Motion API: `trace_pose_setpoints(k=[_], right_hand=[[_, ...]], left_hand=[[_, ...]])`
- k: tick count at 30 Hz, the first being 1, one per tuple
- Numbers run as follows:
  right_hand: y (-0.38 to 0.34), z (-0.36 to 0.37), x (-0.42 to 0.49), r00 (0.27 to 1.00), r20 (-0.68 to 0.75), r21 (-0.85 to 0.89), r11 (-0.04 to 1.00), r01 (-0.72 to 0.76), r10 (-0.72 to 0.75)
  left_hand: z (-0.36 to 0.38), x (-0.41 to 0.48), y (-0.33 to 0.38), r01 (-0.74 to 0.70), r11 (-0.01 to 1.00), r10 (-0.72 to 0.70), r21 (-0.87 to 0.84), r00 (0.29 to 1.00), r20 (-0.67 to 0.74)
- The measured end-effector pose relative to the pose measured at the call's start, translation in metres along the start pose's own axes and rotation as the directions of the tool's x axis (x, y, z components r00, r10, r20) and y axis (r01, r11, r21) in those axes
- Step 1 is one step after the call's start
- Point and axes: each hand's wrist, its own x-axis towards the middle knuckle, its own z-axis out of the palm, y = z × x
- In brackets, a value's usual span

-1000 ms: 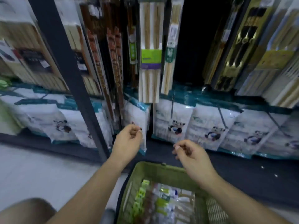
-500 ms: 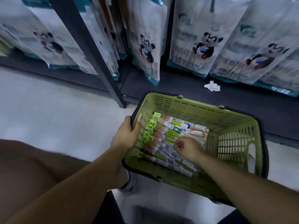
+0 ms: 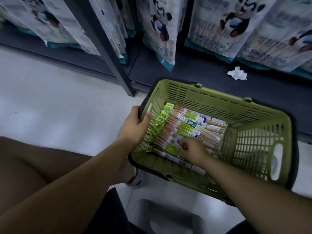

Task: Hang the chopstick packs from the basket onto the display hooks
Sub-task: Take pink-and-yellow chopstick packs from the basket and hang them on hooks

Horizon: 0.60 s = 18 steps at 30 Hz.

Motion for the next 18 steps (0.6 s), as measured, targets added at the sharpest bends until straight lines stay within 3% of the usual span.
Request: trace_pose_setpoints(k=[3,5,7,9,11,14,18], right_hand=[[-0.01,-0.025,-0.002,0.994,-0.103,0.258,0.966,-0.006,0.034],[-0.026,-0.047,-0.003,0.993,-0.112,0.434,0.901,0.018,0.034],[-0.046,-0.064,-0.004,0.998,-0.068,0.567,0.823,0.038,0.001],[-0.067,-0.071,-0.004,0.997,-0.032,0.611,0.788,0.076,-0.07],[-0.082,-0.071,-0.005,0.988,0.01,0.627,0.771,0.112,-0.152],[-0.081,-0.065,-0.001,0.985,0.054,0.633,0.768,0.093,-0.164],[-0.034,-0.057,0.014,0.992,-0.128,0.262,0.963,0.055,-0.022]], left_hand=[[-0.001,-0.007,0.001,-0.156,0.987,0.161,0.042,0.978,-0.129],[-0.002,-0.011,0.01,-0.322,0.929,0.361,0.183,0.896,-0.257],[-0.003,-0.014,0.024,-0.392,0.897,0.43,0.204,0.88,-0.2],[-0.002,-0.019,0.038,-0.351,0.929,0.353,0.116,0.935,-0.001],[0.0,-0.025,0.046,-0.213,0.973,0.225,-0.09,0.963,0.151],[0.001,-0.027,0.05,-0.011,0.932,0.068,-0.363,0.987,0.145],[-0.014,-0.019,0.046,0.126,0.825,-0.042,-0.551,0.986,0.164]])
